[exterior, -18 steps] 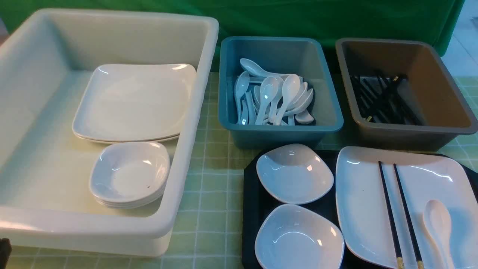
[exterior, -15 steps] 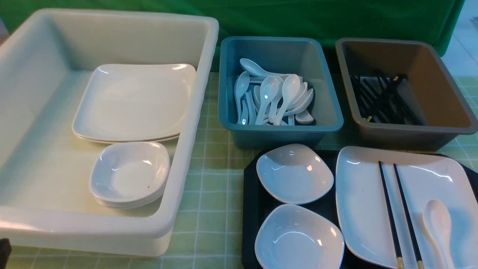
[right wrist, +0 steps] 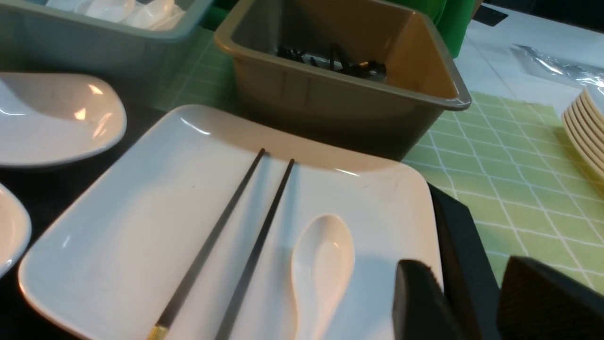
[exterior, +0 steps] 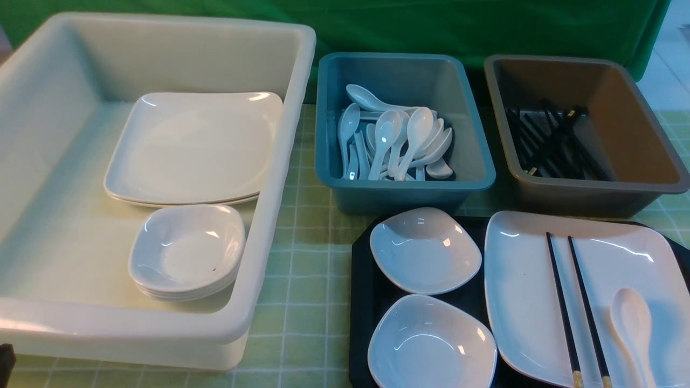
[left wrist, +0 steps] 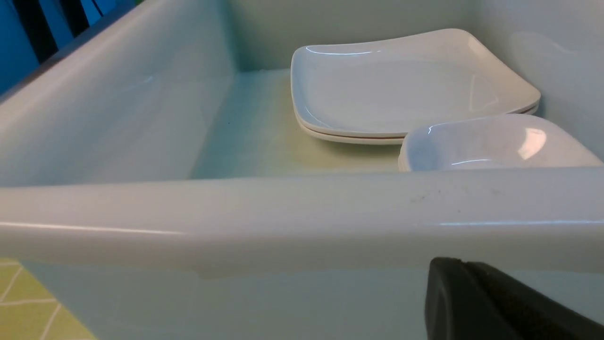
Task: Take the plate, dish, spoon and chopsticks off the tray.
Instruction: Use the right arm to grab a soup spoon from the plate
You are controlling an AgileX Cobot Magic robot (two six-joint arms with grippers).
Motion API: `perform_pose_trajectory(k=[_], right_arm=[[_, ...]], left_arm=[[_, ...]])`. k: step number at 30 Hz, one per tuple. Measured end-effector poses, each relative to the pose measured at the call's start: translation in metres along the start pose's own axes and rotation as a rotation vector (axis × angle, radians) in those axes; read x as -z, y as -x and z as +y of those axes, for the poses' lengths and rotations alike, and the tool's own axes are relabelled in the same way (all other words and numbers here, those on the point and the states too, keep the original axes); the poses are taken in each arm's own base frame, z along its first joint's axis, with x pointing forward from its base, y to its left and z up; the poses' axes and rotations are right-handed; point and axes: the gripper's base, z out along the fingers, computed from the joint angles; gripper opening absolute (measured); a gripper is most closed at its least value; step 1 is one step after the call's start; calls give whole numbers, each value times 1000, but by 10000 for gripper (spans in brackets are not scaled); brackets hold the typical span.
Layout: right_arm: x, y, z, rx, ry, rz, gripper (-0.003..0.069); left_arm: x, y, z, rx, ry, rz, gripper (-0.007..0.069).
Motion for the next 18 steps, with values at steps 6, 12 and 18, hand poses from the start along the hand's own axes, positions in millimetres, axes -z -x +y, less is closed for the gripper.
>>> perform_pose_trajectory(k=[6, 12, 18], right_arm=[[0, 0, 0, 0, 0, -1, 247], [0, 0, 0, 0, 0, -1, 247], [0, 5, -1, -8, -6, -59, 247]], left_arm=[[2, 17, 2, 275, -8, -187, -5], [6, 31, 7, 363, 17, -356, -5], [10, 40, 12, 538, 4, -487, -5]])
